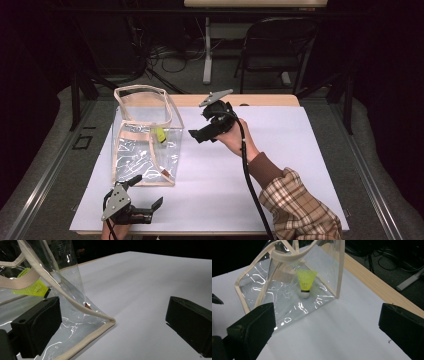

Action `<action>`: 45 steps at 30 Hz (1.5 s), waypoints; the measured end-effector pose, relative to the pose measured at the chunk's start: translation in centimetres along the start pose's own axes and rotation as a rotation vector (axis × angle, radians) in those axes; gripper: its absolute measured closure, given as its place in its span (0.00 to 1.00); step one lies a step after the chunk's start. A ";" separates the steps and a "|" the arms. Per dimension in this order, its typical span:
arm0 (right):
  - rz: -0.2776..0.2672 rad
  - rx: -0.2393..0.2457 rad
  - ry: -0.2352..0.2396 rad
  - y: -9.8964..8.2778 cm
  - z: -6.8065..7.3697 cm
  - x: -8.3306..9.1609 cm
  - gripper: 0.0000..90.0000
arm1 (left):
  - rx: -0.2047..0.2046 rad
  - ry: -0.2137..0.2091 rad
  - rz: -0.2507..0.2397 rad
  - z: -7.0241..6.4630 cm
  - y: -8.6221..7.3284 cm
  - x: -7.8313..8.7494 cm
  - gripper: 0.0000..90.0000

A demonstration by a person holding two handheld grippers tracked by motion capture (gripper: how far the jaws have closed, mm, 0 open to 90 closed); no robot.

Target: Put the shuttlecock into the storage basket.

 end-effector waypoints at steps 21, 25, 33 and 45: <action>-0.044 -0.055 0.001 -7.1 -0.8 1.9 0.00 | 0.001 0.001 0.001 0.0 0.0 0.0 0.00; -0.053 -0.059 -0.005 -8.2 -0.8 2.3 0.00 | 0.002 0.002 0.001 0.0 0.0 0.0 0.00; -0.070 -0.064 -0.034 -10.9 -0.5 3.2 0.01 | 0.005 0.001 0.000 0.0 0.0 0.0 0.00; -0.082 -0.084 -0.067 -15.1 -0.5 4.4 0.01 | 0.006 0.004 0.002 0.0 0.0 0.0 0.00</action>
Point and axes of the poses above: each handheld gripper's, and its own axes: x roughly backward along the jaws, y roughly out of its top, z roughly to its left, the point moved 1 cm from there along -x, roughly forward along the jaws, and after that the axes turned 8 degrees about z, right-handed, at the moved point
